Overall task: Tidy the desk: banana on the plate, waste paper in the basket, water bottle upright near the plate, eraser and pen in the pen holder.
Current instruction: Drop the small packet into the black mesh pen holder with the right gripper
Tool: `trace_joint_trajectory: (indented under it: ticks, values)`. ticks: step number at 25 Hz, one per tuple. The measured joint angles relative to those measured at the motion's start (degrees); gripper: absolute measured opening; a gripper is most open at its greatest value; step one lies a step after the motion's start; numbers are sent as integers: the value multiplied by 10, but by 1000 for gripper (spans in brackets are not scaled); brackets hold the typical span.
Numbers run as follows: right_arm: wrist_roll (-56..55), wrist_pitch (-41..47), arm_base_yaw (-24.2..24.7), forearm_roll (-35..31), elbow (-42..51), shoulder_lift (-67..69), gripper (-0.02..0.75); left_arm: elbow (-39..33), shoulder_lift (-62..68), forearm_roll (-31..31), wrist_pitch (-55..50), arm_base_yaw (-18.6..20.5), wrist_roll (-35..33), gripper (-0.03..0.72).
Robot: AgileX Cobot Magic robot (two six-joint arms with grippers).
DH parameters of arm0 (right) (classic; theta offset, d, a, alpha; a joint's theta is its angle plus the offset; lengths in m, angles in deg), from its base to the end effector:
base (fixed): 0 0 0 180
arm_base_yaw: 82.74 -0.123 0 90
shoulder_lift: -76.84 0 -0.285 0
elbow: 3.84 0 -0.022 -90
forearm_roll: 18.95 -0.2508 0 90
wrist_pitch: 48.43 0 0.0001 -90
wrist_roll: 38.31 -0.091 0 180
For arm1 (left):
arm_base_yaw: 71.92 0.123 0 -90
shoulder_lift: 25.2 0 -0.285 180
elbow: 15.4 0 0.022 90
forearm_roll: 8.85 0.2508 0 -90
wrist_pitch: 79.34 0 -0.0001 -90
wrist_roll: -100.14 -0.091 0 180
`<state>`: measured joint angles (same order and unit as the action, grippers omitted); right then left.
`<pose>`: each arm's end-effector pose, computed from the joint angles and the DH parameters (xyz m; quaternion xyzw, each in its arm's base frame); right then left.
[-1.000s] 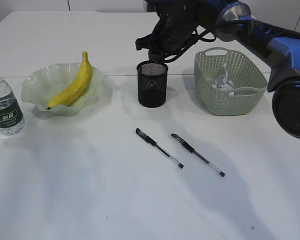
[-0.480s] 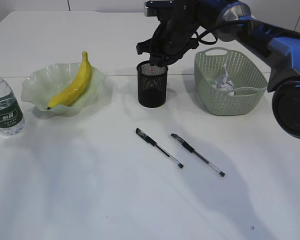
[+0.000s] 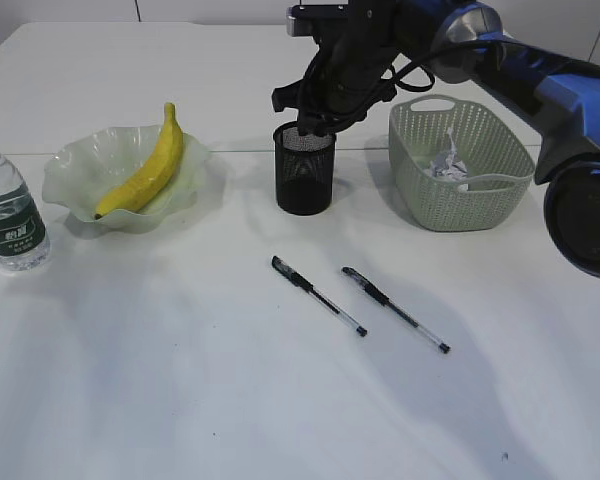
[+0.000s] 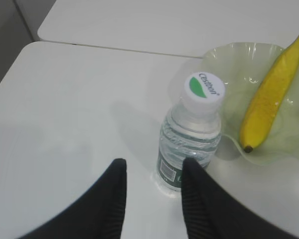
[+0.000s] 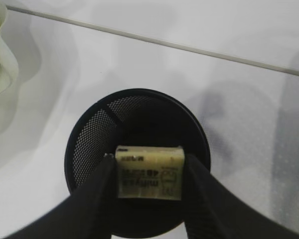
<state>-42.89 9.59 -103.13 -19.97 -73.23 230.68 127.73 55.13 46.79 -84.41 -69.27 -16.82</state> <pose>0.5232 0.1959 0.2226 -0.1282 0.9381 0.0780 0.3122 0.2632 0.0189 0.2634 -0.0948 0.8607 0.0105 0.5001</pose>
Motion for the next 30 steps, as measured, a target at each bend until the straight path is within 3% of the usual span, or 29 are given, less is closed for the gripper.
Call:
trace_joint_trajectory:
  ticks: [30]
  values:
    - [5,13,4,-6,0,0,381,0,0,0,-6,0,0,254]
